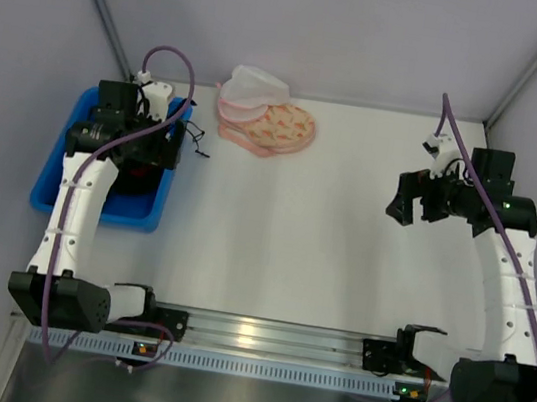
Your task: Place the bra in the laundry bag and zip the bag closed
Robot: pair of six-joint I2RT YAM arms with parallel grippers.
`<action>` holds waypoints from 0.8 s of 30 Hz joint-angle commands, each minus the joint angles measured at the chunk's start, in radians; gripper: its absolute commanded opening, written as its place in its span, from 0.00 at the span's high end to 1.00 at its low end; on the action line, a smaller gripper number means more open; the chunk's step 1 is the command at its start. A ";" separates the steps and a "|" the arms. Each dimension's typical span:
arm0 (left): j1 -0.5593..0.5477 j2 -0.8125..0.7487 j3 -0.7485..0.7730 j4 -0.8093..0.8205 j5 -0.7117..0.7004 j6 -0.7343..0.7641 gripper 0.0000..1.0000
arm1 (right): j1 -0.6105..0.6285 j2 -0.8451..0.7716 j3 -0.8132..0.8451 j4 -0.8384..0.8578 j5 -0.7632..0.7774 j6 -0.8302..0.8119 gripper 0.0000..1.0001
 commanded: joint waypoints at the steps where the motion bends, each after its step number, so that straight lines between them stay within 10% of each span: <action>1: -0.003 0.052 0.091 0.038 -0.029 0.046 0.02 | 0.004 0.009 0.002 0.037 -0.028 0.004 0.01; 24: -0.158 0.895 0.726 0.549 0.385 0.729 0.12 | 0.006 0.170 0.038 0.067 0.021 0.010 0.00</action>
